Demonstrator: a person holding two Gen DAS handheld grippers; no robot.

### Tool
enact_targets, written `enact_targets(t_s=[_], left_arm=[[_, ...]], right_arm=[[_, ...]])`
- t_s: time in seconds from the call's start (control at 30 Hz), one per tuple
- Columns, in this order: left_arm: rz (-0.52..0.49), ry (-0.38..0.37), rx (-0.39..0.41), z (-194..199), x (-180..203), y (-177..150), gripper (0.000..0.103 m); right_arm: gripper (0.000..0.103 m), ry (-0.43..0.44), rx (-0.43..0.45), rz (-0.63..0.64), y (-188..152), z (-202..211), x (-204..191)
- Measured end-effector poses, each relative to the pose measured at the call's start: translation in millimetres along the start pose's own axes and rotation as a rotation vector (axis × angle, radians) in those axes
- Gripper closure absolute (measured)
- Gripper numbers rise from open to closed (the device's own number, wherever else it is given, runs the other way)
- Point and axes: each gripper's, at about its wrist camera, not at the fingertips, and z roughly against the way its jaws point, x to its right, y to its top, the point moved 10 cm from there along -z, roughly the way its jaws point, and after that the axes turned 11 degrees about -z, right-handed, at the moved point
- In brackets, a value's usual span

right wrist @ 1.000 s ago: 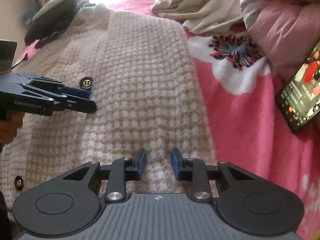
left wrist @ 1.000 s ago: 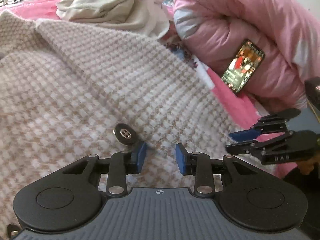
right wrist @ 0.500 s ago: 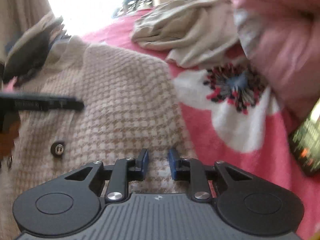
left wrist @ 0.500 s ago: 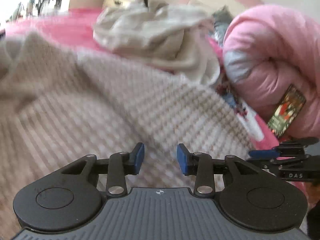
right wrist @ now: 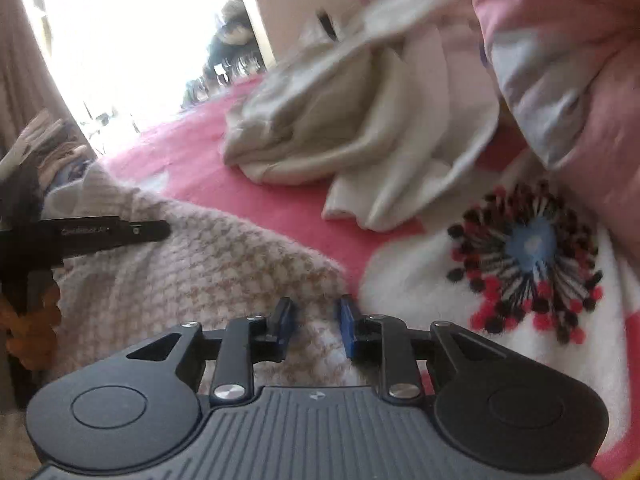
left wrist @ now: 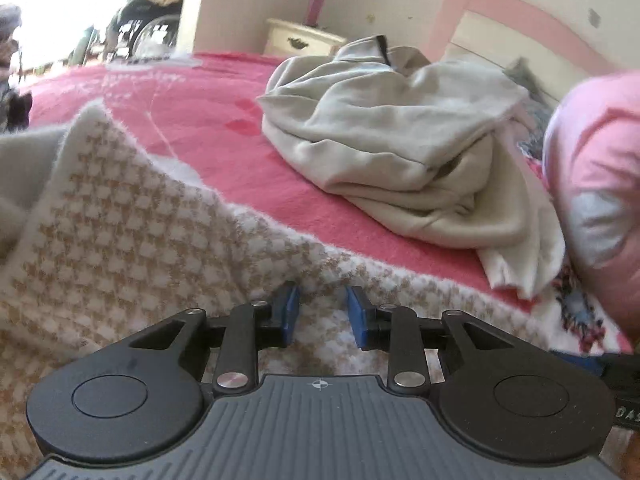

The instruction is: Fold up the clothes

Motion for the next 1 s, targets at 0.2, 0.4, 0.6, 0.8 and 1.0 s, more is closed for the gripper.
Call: enact_targets(t_s=[0.2, 0.4, 0.6, 0.8, 1.0], left_arm=[[0.020, -0.018, 0.021, -1.9, -2.7, -0.6, 0.073], [0.011, -0.016, 0.022, -1.7, -3.0, 0.2, 0.073], [-0.019, -0.005, 0.021, 1.7, 1.5, 3.4, 0.068], [-0.079, 0.035, 0.043, 29.7, 22.6, 10.9, 0.061], [-0.108, -0.002, 0.026, 55.9, 53.7, 7.4, 0.059]], right_arm=[[0.075, 0.052, 0.058, -0.094, 34.2, 16.9, -8.5], [0.069, -0.019, -0.002, -0.070, 23.2, -27.7, -5.3], [0.069, 0.035, -0.005, -0.158, 30.9, 48.5, -10.7], [0.069, 0.067, -0.105, -0.135, -24.7, 133.2, -5.8], [0.066, 0.025, -0.237, -0.135, -100.7, 142.0, 26.4]])
